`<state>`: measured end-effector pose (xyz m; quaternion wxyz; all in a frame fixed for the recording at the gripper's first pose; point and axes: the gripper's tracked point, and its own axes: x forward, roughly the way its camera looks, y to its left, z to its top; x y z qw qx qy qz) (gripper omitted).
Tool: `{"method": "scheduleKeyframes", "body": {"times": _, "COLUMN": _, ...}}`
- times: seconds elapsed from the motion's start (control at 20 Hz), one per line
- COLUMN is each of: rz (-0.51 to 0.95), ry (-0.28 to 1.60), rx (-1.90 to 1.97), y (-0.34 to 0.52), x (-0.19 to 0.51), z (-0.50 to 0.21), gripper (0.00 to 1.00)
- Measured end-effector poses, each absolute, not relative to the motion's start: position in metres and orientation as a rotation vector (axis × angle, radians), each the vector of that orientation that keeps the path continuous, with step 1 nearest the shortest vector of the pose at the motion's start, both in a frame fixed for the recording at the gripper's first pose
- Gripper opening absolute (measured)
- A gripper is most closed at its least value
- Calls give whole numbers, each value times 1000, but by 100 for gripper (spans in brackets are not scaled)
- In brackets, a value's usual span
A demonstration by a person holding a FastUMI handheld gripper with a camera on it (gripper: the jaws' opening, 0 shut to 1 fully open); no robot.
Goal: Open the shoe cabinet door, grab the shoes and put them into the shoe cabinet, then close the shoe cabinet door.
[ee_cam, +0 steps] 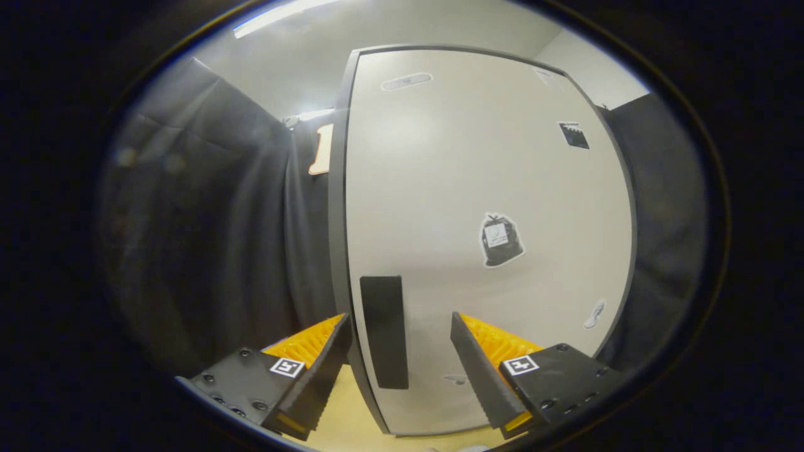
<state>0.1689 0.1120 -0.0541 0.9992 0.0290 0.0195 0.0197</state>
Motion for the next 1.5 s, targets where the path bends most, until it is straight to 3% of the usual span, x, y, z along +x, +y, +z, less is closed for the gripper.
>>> {"method": "scheduleKeyframes", "body": {"times": 0.35, "rz": -21, "ry": 34, "rx": 60, "y": 110, "x": 184, "z": -62, "gripper": 98}}
{"method": "scheduleKeyframes", "body": {"times": 0.6, "rz": -22, "ry": 16, "rx": 53, "y": 110, "x": 185, "z": -62, "gripper": 77}}
{"method": "scheduleKeyframes", "body": {"times": 0.65, "rz": -15, "ry": 16, "rx": 46, "y": 114, "x": 186, "z": -61, "gripper": 78}}
{"method": "scheduleKeyframes", "body": {"times": 1.1, "rz": 10, "ry": 7, "rx": 28, "y": 126, "x": 184, "z": -60, "gripper": 16}}
{"method": "scheduleKeyframes", "body": {"times": 1.5, "rz": 36, "ry": 13, "rx": 46, "y": 127, "x": 181, "z": -61, "gripper": 16}}
